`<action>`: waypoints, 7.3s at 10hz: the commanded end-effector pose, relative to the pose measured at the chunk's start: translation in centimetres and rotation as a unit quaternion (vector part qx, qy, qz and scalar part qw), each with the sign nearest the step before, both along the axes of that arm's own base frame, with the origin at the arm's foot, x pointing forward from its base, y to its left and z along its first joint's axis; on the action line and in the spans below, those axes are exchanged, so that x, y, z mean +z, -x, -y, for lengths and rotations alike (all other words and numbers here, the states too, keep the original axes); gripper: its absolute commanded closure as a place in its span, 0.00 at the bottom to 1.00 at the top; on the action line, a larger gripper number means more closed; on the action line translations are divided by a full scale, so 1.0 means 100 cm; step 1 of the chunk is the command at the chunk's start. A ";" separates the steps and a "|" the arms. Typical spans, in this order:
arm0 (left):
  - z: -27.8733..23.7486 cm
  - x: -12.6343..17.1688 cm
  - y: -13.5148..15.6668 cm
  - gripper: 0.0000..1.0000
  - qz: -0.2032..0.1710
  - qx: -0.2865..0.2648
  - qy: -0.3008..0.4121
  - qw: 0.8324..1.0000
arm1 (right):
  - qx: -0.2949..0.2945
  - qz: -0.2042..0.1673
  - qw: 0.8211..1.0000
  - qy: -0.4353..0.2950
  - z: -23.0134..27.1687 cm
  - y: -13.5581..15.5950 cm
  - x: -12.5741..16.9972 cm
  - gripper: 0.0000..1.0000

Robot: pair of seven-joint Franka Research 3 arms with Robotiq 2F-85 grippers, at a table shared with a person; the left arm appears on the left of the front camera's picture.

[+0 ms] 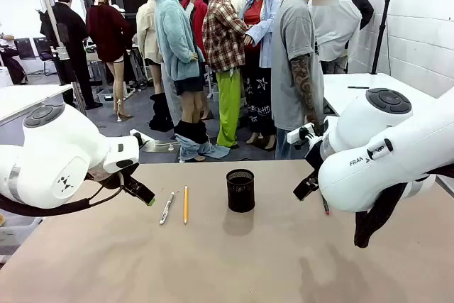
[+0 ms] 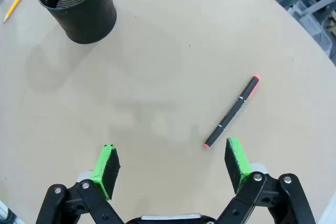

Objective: Place the pens into the pen holder.
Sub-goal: Pick up a writing instrument from the table and place it into the Pen holder.

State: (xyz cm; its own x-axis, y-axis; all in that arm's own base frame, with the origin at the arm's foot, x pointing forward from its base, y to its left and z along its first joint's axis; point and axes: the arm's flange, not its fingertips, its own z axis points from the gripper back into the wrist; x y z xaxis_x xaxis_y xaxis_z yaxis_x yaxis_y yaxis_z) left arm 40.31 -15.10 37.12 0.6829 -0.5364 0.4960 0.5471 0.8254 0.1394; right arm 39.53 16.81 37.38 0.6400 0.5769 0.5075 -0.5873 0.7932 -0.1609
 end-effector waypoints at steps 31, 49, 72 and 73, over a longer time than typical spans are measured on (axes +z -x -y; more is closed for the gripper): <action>0.000 0.000 0.000 0.00 0.000 0.000 0.000 1.000 | -0.228 -0.238 0.943 0.053 0.026 -0.166 -0.067 0.00; 0.000 0.000 0.000 0.00 0.000 0.000 0.000 1.000 | -0.085 -0.232 0.969 -0.006 0.034 -0.137 -0.005 1.00; 0.000 0.000 0.000 0.00 0.000 0.000 0.000 1.000 | 0.247 -0.069 0.891 -0.374 -0.091 -0.155 -0.028 1.00; 0.000 0.000 0.000 0.00 0.000 0.000 0.000 1.000 | 0.255 -0.075 0.890 -0.371 -0.089 -0.152 -0.033 1.00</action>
State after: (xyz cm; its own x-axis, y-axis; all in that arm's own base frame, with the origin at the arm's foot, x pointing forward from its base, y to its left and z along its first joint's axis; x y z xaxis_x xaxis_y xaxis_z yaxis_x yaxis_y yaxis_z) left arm 40.28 -15.27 37.09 0.6810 -0.5401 0.4946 0.5499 0.8231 0.1417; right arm 54.69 25.87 34.68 0.5069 0.3772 0.7751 -0.8584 0.3023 0.4143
